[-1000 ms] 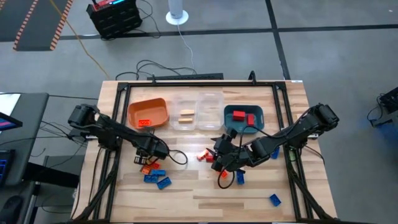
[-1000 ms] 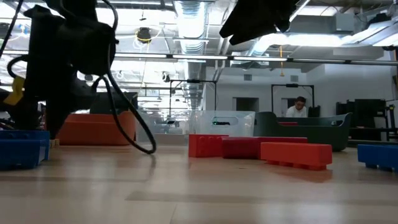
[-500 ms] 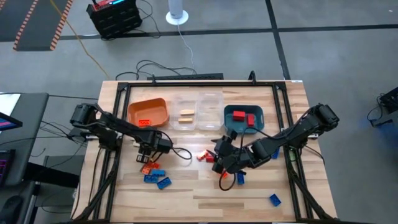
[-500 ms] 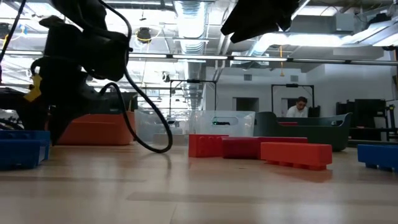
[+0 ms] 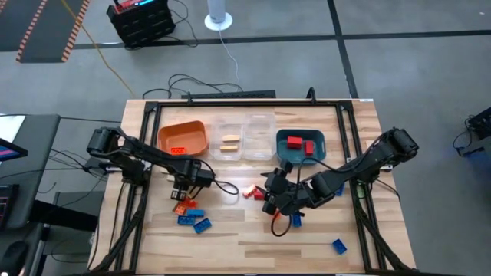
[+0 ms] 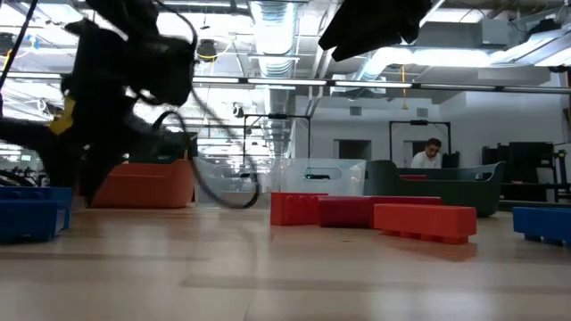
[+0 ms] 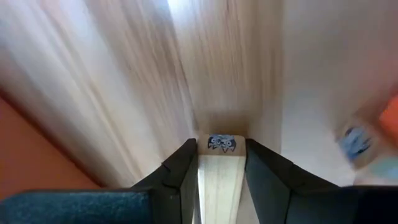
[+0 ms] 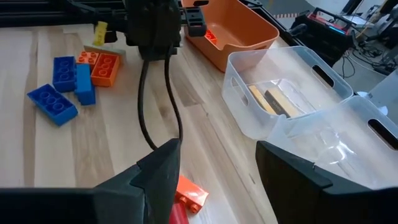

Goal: Sort blocks
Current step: Put the brown block into the left transparent bin

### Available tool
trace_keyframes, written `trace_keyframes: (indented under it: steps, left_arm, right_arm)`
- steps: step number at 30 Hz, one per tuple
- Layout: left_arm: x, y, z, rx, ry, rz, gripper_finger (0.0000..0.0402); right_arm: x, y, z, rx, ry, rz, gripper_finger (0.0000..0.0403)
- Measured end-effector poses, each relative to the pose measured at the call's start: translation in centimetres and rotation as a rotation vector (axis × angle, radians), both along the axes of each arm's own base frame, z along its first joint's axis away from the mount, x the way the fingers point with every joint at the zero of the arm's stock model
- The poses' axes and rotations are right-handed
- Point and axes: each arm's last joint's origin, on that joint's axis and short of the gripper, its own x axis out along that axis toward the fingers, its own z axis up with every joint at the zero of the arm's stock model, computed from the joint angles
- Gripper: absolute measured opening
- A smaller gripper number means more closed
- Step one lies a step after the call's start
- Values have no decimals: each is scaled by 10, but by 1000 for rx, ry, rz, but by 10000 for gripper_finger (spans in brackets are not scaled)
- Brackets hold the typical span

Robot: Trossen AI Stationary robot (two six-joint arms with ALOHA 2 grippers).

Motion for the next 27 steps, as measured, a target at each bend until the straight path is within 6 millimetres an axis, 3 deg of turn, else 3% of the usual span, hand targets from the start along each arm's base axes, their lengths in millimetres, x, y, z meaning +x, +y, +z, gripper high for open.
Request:
trace_keyframes:
  steps: [7,13,22,27]
  left_arm:
    - [31,-6,34,23,-160,-63,111]
    - [52,5,59,106,-404,-95,110]
    - [49,43,115,24,-777,-3,110]
    - [51,78,130,95,-923,68,110]
  right_arm:
    - [1,-2,0,12,-7,-18,244]
    - [-4,6,-1,14,-5,-2,244]
    - [-14,10,-7,38,39,-53,244]
    - [-12,6,-7,48,29,-72,244]
